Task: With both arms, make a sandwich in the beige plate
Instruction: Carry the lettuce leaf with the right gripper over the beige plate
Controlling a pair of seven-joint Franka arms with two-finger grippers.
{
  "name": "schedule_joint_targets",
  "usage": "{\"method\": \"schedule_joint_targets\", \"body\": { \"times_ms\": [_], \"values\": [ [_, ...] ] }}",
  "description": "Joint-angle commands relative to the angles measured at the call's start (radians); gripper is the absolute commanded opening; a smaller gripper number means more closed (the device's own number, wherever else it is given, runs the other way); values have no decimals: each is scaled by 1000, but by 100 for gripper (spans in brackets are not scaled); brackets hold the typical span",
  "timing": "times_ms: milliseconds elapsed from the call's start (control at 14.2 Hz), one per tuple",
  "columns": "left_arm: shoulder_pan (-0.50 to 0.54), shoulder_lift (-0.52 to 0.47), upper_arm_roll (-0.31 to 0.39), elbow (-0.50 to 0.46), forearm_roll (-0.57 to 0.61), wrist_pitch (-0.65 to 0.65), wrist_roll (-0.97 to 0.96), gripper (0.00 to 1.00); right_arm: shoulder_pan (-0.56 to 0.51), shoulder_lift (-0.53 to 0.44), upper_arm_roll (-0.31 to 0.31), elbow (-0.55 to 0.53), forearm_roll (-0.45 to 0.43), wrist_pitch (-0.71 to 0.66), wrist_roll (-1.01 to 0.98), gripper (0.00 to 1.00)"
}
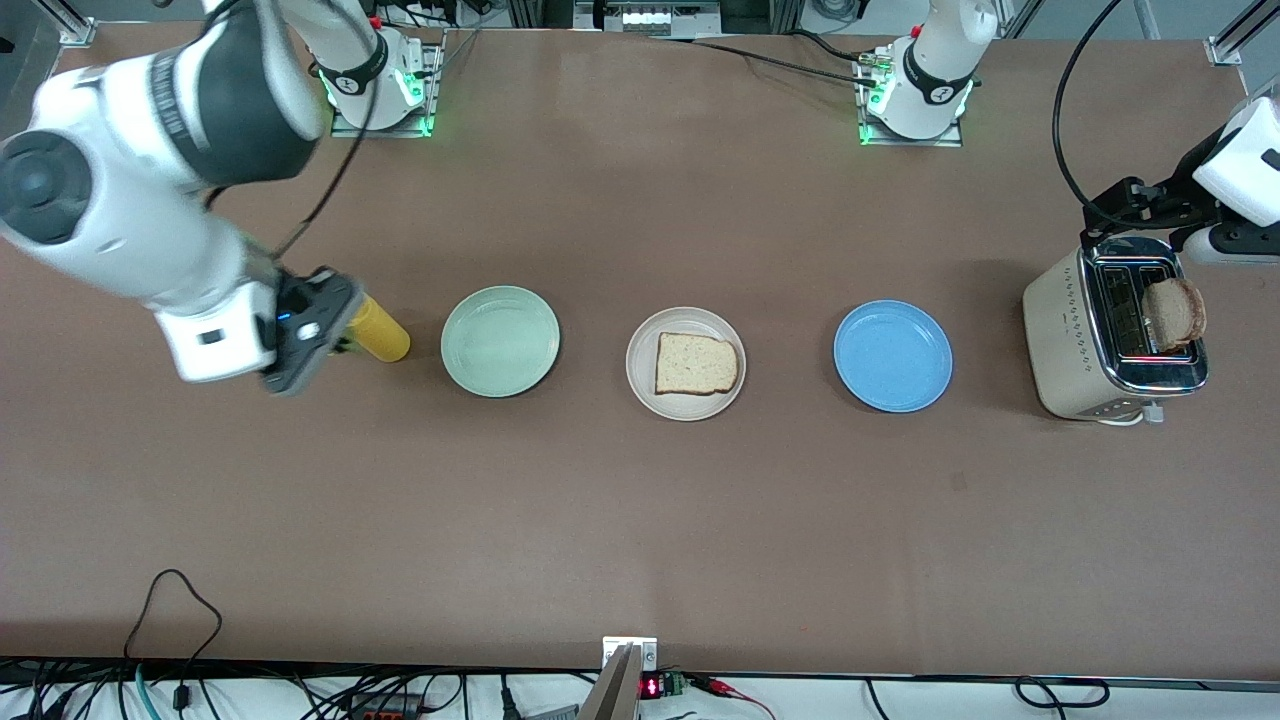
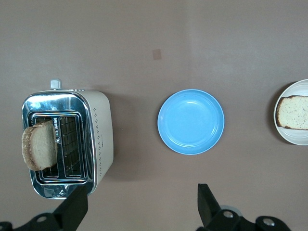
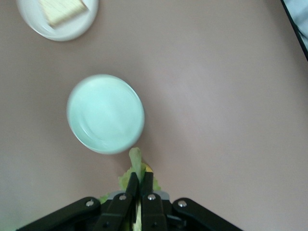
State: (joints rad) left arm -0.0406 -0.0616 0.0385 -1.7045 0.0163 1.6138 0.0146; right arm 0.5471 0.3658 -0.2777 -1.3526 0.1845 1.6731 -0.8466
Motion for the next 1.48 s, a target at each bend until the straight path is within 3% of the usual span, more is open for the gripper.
{"method": "schedule_joint_targets", "body": {
  "times_ms": [0, 141, 563, 1197, 1408],
  "values": [
    [-1, -9, 3, -4, 14, -6, 19, 100, 65, 71, -6, 59, 104, 40, -9, 0],
    [-1, -9, 3, -4, 14, -6, 19, 100, 114, 103, -8, 63, 167, 111, 4, 0],
    [-1, -9, 3, -4, 14, -5, 19, 100, 247, 231, -6, 64, 222, 367, 72, 0],
    [-2, -7, 3, -3, 14, -5, 19, 100, 379, 436, -3, 70, 224, 712, 213, 0],
    [-1, -7, 3, -4, 14, -5, 19, 100, 376, 502, 31, 128, 224, 784, 257, 0]
  ]
}}
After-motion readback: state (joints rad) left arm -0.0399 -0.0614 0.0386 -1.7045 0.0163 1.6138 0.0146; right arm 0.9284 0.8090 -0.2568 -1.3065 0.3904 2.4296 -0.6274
